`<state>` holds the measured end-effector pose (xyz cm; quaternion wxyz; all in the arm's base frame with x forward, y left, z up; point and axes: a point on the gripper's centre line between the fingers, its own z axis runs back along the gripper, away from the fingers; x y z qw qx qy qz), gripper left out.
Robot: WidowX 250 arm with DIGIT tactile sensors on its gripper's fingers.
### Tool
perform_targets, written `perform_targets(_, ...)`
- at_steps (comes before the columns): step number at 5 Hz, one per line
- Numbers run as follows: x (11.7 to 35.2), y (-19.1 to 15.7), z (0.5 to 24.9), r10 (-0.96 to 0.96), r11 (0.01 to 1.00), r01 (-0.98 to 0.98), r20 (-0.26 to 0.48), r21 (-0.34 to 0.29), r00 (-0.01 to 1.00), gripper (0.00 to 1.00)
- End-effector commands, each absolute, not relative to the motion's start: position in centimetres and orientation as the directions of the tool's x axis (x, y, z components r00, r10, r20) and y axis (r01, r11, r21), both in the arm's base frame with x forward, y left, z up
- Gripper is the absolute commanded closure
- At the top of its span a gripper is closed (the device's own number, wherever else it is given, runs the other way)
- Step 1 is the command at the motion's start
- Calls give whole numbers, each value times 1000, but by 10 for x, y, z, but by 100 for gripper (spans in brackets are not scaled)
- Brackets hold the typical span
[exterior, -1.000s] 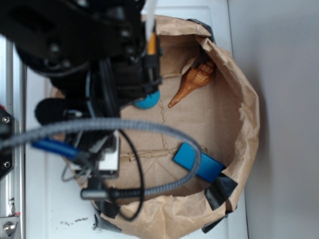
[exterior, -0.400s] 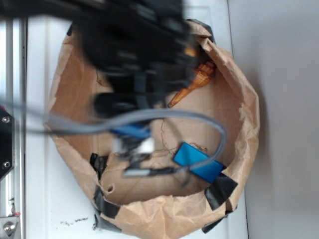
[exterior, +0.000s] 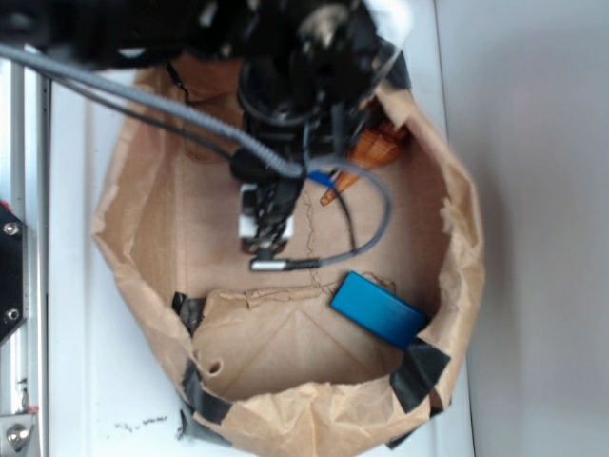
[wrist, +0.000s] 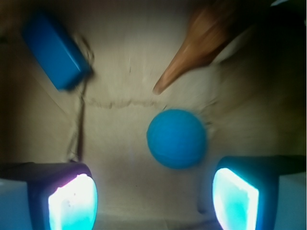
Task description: Grab the blue ball.
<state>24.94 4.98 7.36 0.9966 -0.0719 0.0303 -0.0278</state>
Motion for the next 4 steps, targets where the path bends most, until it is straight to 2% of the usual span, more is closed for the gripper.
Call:
perform_targets(1,226,24,46,-147,976,140,-33,-164,989,0)
perform_targets(2,224,10,70,-185,968,186,20,-167,983,0)
perform_targets(4,238,20,91,-145,974,148,34,-170,989,0)
